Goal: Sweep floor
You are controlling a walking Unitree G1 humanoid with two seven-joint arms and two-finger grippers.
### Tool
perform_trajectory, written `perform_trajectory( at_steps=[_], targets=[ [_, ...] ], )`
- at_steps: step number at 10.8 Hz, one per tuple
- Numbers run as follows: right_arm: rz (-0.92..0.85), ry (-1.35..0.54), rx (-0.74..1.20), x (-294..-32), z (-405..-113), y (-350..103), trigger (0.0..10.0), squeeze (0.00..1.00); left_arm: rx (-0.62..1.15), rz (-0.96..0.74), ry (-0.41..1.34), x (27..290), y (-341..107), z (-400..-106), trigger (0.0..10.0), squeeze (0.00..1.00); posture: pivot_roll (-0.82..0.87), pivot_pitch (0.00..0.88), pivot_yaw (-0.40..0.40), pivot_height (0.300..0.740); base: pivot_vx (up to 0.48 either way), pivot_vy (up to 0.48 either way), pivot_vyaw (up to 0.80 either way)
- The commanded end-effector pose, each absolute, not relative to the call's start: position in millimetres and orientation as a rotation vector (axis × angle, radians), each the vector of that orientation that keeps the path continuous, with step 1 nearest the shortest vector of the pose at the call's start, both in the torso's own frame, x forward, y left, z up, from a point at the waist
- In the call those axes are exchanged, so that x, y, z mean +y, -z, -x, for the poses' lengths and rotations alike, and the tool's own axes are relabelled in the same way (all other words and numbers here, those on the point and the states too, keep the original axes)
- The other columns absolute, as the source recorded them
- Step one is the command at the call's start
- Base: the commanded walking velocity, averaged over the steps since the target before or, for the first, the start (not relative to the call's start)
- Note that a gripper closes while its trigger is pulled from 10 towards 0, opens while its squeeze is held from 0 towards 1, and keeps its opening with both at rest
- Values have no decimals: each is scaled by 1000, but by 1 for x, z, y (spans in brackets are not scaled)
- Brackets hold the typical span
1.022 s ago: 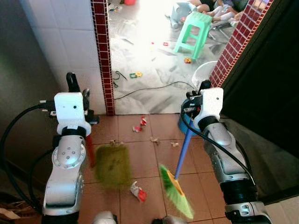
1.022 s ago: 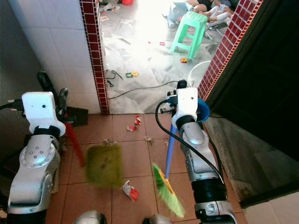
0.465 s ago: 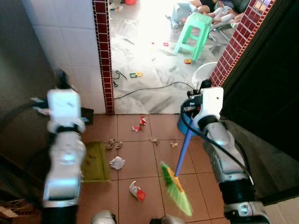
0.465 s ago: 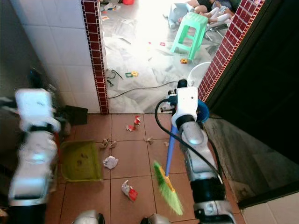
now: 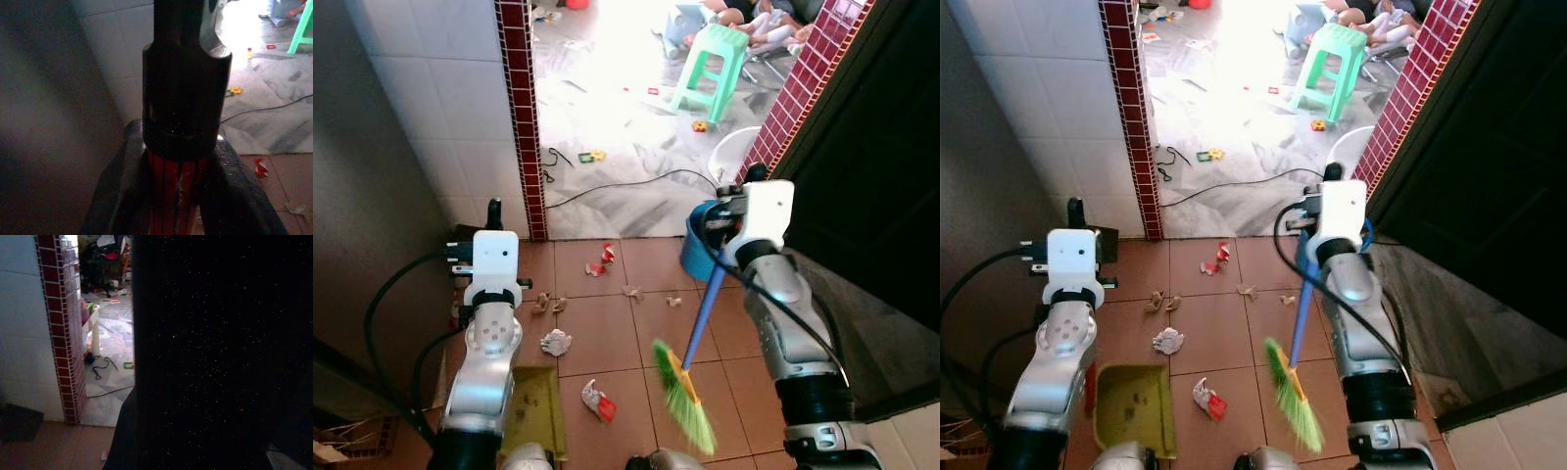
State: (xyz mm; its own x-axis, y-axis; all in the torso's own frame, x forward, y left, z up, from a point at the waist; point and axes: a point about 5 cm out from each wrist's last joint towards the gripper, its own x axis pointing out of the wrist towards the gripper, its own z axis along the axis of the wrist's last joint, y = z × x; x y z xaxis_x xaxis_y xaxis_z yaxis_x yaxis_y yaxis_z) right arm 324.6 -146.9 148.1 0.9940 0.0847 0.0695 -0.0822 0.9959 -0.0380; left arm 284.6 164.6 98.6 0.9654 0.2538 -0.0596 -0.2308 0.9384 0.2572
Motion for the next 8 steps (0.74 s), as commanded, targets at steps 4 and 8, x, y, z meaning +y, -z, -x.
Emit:
perform_trajectory(
  at_steps=[4, 8],
  targets=[
    [-85, -20, -89, -152, -334, -163, 10000, 0, 23, -156, -135, 125, -101, -314, 10000, 0, -79, 0, -62, 740, 0, 0, 0],
    [-93, 10, -65, -151, -335, -160, 10000, 0, 50, -221, -57, 115, -90, -319, 10000, 0, -76, 0, -52, 740, 0, 0, 0]
  ],
)
